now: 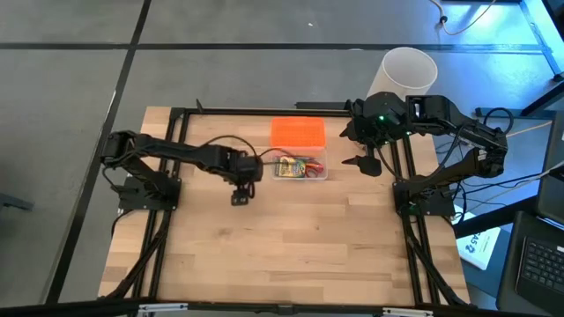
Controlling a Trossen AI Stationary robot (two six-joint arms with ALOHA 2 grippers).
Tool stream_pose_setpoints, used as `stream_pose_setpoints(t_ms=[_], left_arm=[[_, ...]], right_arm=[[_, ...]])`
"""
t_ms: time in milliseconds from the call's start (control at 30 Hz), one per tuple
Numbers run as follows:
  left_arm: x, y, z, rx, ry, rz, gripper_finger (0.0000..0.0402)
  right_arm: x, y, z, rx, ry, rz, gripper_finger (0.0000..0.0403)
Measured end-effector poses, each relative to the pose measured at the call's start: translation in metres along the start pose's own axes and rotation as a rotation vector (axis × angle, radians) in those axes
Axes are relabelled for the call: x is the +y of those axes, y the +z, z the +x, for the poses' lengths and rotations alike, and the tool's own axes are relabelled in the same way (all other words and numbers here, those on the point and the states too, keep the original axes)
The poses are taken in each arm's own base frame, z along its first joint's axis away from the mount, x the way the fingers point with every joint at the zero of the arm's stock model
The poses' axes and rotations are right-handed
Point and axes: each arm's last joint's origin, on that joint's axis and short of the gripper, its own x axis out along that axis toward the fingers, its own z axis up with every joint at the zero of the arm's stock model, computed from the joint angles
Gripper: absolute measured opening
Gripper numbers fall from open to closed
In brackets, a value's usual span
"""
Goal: Pack school essentials
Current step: Put the pink sticky notes into the orange supply box
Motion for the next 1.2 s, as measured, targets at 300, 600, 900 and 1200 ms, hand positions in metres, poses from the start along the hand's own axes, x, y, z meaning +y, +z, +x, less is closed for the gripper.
stream_pose_setpoints(t_ms=[300, 600, 900, 1200], left_arm=[[0.030, 0.033, -0.017, -0.257, -0.034, -0.072, 0.0282], [0.046, 0.057, -0.024, -0.528, 0.026, 0.049, 0.0282], [0.047, 0.070, -0.011, -0.592, 0.008, 0.101, 0.0282], [0.048, 0.093, 0.020, -0.703, 0.041, 0.073, 0.0282]], right_arm=[[0.000, 0.000, 0.000, 0.000, 0.000, 0.000, 0.0385], [0.000, 0.000, 0.000, 0.000, 0.000, 0.000, 0.0385], [0.000, 0.000, 0.000, -0.003, -0.001, 0.000, 0.0385], [0.000, 0.002, 0.000, -0.016, -0.003, -0.001, 0.0385]])
